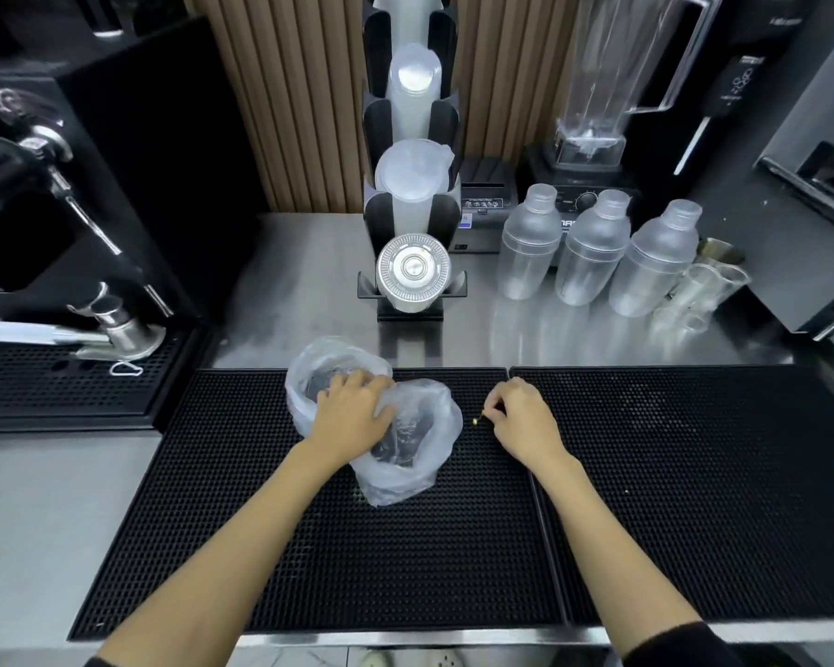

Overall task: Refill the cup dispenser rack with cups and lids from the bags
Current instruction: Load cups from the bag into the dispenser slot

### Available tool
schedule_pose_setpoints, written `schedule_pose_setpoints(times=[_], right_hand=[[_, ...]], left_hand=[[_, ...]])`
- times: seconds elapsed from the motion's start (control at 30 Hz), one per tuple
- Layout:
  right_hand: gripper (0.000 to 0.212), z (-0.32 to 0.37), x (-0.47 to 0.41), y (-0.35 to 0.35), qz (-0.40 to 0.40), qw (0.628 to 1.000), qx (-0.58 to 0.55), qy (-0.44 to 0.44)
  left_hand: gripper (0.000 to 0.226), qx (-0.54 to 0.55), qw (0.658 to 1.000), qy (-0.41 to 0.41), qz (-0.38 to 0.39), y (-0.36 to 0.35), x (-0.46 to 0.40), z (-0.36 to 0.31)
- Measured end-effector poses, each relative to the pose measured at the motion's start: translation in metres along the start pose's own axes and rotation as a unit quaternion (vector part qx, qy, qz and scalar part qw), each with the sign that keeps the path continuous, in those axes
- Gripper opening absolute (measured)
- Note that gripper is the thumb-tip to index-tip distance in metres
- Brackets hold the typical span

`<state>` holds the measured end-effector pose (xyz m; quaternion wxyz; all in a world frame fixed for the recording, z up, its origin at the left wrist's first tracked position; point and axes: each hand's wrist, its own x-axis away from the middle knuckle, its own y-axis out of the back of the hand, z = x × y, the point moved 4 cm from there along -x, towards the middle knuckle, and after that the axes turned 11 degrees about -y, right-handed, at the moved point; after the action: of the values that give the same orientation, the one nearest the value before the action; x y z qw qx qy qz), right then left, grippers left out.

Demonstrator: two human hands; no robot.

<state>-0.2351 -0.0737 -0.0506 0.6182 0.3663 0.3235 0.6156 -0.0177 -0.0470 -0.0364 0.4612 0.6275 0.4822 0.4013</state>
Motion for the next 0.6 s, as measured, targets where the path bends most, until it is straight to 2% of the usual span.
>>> schedule_pose_setpoints(times=[0.1, 0.17, 0.27, 0.33, 0.37, 0.43, 0.47, 0.5, 0.53, 0.57, 0.6], right_hand=[[0.007, 0.026, 0.007, 0.019, -0.05, 0.992, -0.115, -0.005], [0.004, 0.059, 0.017, 0.027, -0.028, 0.984, -0.163, 0.061], [0.005, 0.093, 0.031, 0.008, 0.037, 0.987, -0.036, 0.154], [0.015, 0.093, 0.033, -0.008, 0.084, 0.985, 0.045, 0.144], [0.022, 0.089, 0.033, -0.013, 0.108, 0.984, 0.056, 0.133], [0.031, 0.084, 0.034, -0.014, 0.137, 0.983, 0.023, 0.121], [0.032, 0.081, 0.033, -0.011, 0.131, 0.984, -0.008, 0.117], [0.03, 0.078, 0.032, -0.007, 0.114, 0.987, -0.033, 0.111], [0.029, 0.074, 0.029, -0.002, 0.093, 0.989, -0.048, 0.102], [0.029, 0.07, 0.027, 0.001, 0.077, 0.992, -0.055, 0.089], [0.03, 0.067, 0.026, 0.002, 0.068, 0.993, -0.055, 0.077]], left_hand=[[0.046, -0.04, 0.999, -0.005, -0.01, -0.006, -0.001, 0.002], [0.048, -0.068, 0.997, -0.006, -0.028, -0.009, -0.001, -0.001], [0.052, -0.03, 0.998, -0.009, -0.05, -0.008, -0.006, 0.003], [0.055, 0.063, 0.996, -0.023, -0.053, 0.002, -0.008, 0.008], [0.049, 0.149, 0.986, -0.03, -0.073, 0.011, -0.007, 0.011], [0.025, 0.351, 0.928, -0.021, -0.123, 0.029, -0.004, 0.019], [0.016, 0.418, 0.901, -0.009, -0.119, 0.034, -0.001, 0.025], [0.013, 0.446, 0.89, -0.004, -0.091, 0.036, 0.003, 0.034], [0.013, 0.445, 0.894, -0.007, -0.045, 0.034, 0.007, 0.045], [0.02, 0.41, 0.912, -0.01, 0.015, 0.029, 0.012, 0.057], [0.033, 0.327, 0.942, -0.005, 0.076, 0.024, 0.017, 0.07]])
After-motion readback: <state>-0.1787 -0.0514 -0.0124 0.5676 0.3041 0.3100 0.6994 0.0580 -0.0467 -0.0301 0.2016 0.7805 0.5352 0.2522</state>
